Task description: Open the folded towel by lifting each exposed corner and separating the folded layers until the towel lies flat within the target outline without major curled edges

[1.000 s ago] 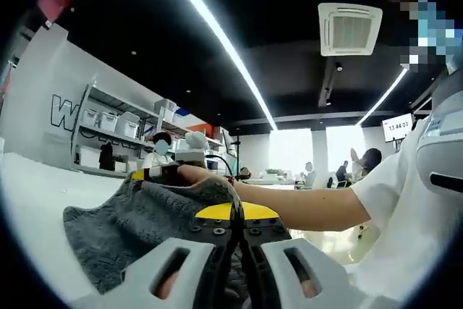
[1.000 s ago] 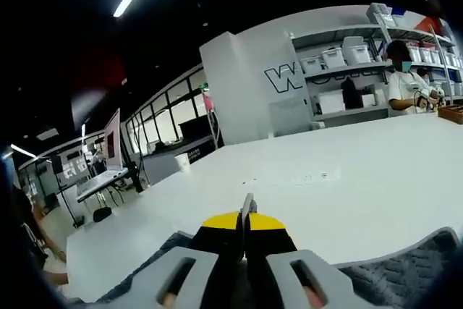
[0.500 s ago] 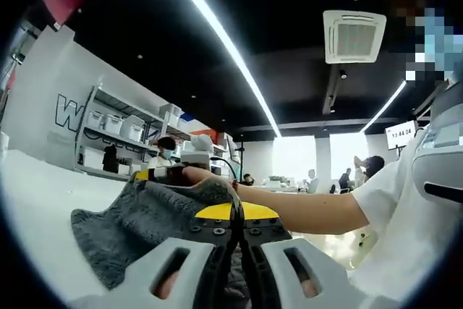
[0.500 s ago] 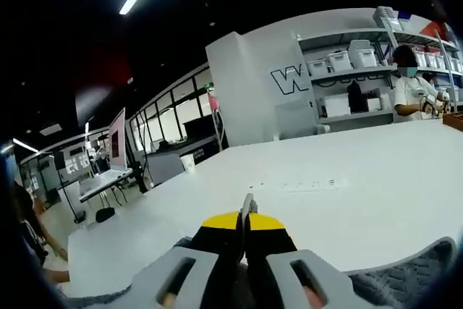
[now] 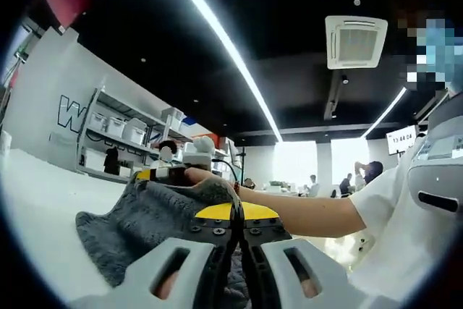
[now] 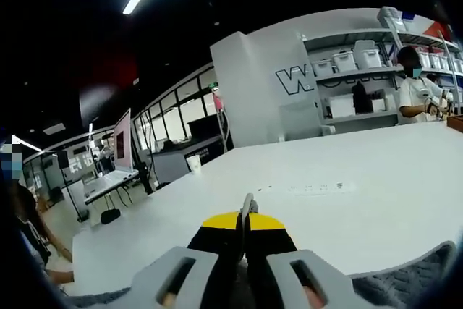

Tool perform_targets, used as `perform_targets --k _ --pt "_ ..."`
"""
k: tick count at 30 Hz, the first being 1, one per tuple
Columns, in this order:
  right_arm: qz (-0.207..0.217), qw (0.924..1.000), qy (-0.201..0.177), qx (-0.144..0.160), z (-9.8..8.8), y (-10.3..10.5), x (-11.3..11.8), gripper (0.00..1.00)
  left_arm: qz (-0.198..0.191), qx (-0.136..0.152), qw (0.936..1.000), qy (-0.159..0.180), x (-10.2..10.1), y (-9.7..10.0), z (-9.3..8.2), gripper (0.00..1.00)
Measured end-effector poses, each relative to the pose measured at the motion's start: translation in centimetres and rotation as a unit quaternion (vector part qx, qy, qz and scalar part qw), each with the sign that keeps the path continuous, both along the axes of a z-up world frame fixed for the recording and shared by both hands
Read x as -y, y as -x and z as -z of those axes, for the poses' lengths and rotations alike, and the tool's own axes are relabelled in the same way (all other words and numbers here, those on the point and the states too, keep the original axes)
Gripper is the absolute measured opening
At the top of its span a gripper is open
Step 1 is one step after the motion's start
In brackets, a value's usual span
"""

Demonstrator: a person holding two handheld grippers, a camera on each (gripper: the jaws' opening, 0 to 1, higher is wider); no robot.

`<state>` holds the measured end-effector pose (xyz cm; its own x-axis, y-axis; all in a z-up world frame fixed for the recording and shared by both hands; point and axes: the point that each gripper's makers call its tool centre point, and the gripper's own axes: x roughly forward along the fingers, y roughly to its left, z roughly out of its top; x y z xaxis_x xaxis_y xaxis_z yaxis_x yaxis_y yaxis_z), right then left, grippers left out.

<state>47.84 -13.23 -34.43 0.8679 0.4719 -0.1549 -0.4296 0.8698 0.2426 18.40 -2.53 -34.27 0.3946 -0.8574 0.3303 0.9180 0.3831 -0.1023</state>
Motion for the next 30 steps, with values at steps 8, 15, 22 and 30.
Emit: perform_targets --k 8,15,22,30 --pt "-0.005 0.9999 0.010 -0.002 0.0 0.0 -0.9 0.00 -0.009 0.003 1.0000 -0.002 -0.7 -0.1 0.0 0.01" --pt "-0.009 1.0000 0.002 -0.001 -0.5 0.3 -1.6 0.00 0.002 -0.008 0.9996 0.027 -1.7 -0.2 -0.3 0.01" --pt "-0.013 0.9999 0.005 0.005 -0.9 0.5 -2.4 0.00 0.006 -0.006 0.9993 0.037 -2.1 0.0 -0.7 0.01" --pt "-0.023 0.9995 0.014 0.017 -2.0 0.7 -3.3 0.00 0.010 -0.003 0.9986 0.052 -2.6 0.2 -1.2 0.01"
